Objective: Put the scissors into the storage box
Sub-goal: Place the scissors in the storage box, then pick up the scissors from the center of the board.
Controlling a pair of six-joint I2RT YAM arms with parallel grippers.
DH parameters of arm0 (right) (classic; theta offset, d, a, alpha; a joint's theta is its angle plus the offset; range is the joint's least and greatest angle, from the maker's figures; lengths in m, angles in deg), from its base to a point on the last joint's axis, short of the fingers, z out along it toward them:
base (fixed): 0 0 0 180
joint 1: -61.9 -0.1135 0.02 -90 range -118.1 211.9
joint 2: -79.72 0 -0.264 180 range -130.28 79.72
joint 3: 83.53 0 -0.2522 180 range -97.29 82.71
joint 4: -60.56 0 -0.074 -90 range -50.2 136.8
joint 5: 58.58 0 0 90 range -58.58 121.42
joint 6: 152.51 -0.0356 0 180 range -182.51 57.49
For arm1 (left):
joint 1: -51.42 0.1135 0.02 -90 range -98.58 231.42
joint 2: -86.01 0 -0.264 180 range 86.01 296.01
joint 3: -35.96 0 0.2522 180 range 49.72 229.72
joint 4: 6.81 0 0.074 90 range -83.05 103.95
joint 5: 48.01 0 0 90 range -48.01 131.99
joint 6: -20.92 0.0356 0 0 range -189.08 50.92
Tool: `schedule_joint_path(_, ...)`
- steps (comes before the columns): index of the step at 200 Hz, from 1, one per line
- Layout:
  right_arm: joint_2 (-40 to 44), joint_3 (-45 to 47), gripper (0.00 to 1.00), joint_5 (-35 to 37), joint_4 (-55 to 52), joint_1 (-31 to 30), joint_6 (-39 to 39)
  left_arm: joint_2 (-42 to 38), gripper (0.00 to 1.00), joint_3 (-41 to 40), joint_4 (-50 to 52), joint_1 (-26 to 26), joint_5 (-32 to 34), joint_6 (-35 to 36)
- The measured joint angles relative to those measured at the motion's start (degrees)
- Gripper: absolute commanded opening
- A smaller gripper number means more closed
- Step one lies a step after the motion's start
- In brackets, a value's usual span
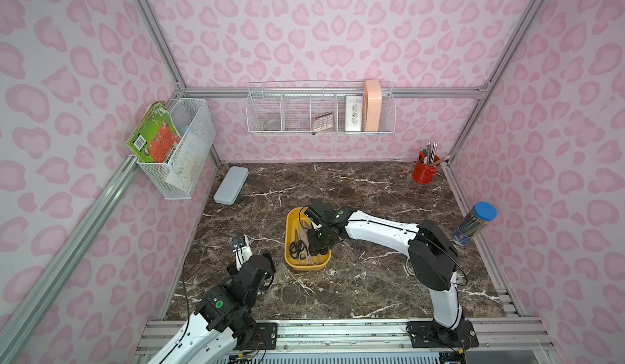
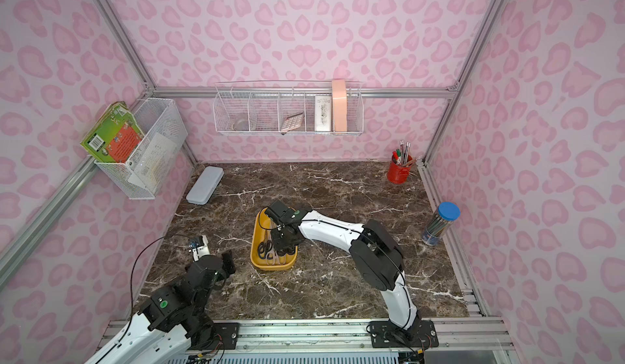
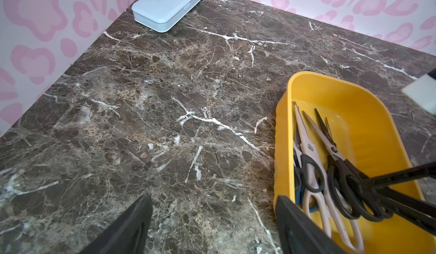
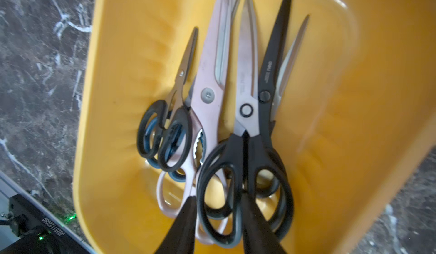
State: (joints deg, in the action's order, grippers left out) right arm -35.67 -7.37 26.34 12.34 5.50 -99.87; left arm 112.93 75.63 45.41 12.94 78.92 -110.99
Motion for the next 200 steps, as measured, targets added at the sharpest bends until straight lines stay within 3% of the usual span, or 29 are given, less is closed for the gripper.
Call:
schedule_joint_path(36,8.26,5.35,0.39,0.55,3.06,2.21,0.0,8.72,0.87,7.78,0.02,-0.02,-2.49,2.75)
schedule_joint_path(64,21.09,18.45,0.37,4.85,5.4,9.07,0.09,19.12,0.85,18.67,-1.22,-0.94,-6.64,8.55)
schedule_joint_path(92,30.47,31.39,0.41,9.73,3.72,21.22,-0.07,28.98,0.86,25.11,-8.07,-9.9,-12.76,20.04)
schedule_joint_path(108,34.07,37.07,0.44,12.02,0.94,27.08,-0.48,33.53,0.85,26.56,-13.94,-14.4,-17.35,26.47)
schedule_joint_path(135,37.59,43.67,0.46,13.0,-2.36,34.34,-1.86,40.3,0.85,26.93,-21.07,-15.93,-24.41,31.58)
schedule_joint_path(200,40.37,53.18,0.43,14.36,-3.3,37.35,-6.25,46.01,0.84,25.57,-26.99,-16.5,-31.63,32.0)
